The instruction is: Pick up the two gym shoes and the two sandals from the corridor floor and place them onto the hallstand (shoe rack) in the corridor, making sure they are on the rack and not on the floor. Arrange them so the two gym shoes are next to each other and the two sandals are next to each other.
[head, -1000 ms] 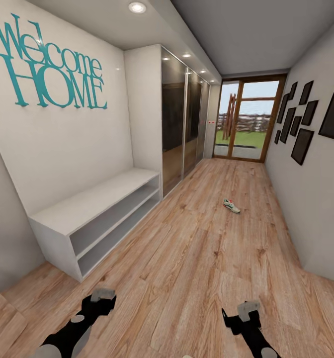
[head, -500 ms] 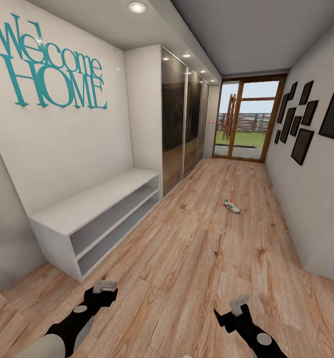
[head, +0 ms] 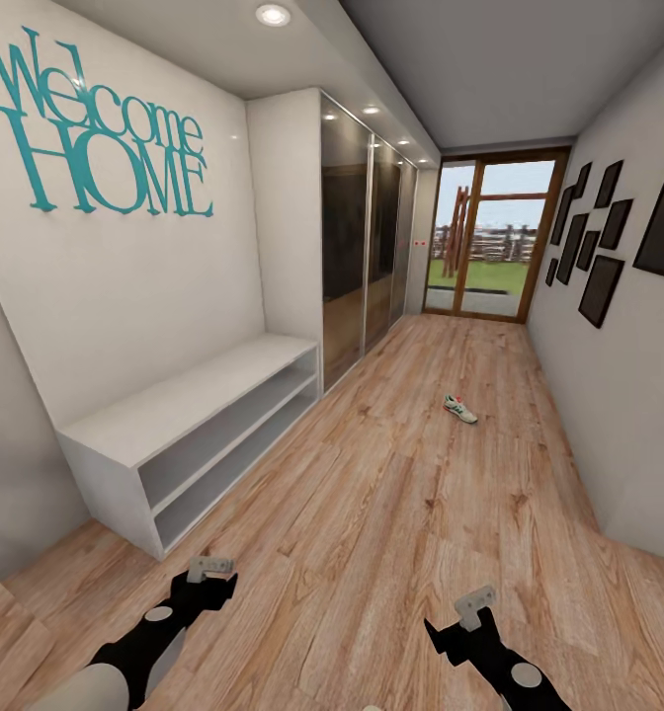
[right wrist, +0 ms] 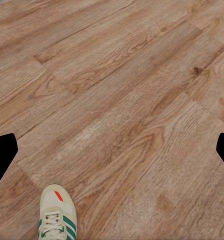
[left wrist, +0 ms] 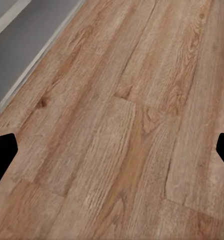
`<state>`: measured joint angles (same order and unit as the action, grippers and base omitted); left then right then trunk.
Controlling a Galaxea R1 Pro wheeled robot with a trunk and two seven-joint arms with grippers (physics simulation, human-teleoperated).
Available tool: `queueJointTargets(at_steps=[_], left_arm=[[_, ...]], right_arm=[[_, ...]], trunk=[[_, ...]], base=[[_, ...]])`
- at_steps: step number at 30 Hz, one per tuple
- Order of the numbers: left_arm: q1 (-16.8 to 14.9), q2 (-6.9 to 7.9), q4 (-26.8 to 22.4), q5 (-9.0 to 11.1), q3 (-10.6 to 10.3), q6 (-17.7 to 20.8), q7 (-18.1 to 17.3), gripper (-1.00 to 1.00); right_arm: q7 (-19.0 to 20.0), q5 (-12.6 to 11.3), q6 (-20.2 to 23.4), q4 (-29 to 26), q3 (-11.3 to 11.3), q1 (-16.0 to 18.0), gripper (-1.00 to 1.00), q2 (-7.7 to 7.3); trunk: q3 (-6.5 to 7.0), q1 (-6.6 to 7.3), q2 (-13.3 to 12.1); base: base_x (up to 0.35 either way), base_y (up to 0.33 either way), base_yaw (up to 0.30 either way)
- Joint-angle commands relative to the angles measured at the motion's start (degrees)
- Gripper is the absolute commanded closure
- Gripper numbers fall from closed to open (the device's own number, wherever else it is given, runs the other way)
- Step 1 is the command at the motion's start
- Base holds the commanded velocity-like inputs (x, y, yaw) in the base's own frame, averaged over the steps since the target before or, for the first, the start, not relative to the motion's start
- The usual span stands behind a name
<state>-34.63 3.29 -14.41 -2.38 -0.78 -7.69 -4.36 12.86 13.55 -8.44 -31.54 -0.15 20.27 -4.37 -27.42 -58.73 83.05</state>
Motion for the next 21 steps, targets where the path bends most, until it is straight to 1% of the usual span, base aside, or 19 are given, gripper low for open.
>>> queueJointTargets(at_steps=[1, 6, 14, 21], left_arm=[[0.0, 0.08, 0.1, -0.2, -0.1, -0.2, -0.4, -1.00], [0.0, 0.25, 0.1, -0.2, 0.0, -0.2, -1.9, -1.00], [0.0, 0.13, 0.2, -0.3, 0.1, -0.2, -2.5, -1.00], [0.0, -0.07, 0.2, -0.3, 0.2, -0.1, -2.6, -1.00]], right_arm=[[0.1, 0.3, -0.2, 0.0, 0.0, 0.0, -1.00, -0.02], [0.1, 0.3, -0.2, -0.1, 0.0, 0.0, -1.00, -0.02], [0.1, 0.3, -0.2, -0.4, 0.0, 0.0, -1.00, -0.02], [0.1, 0.3, -0.3, -0.5, 0.0, 0.0, -1.00, -0.02]], trunk=[[-0.06, 0.00, 0.0], [-0.06, 0.00, 0.0], [-0.06, 0.00, 0.0], [-1.32, -1.53, 2.8]], base=[[0.000, 0.000, 0.000], [0.000, 0.000, 0.000], [0.000, 0.000, 0.000], [0.000, 0.000, 0.000]])
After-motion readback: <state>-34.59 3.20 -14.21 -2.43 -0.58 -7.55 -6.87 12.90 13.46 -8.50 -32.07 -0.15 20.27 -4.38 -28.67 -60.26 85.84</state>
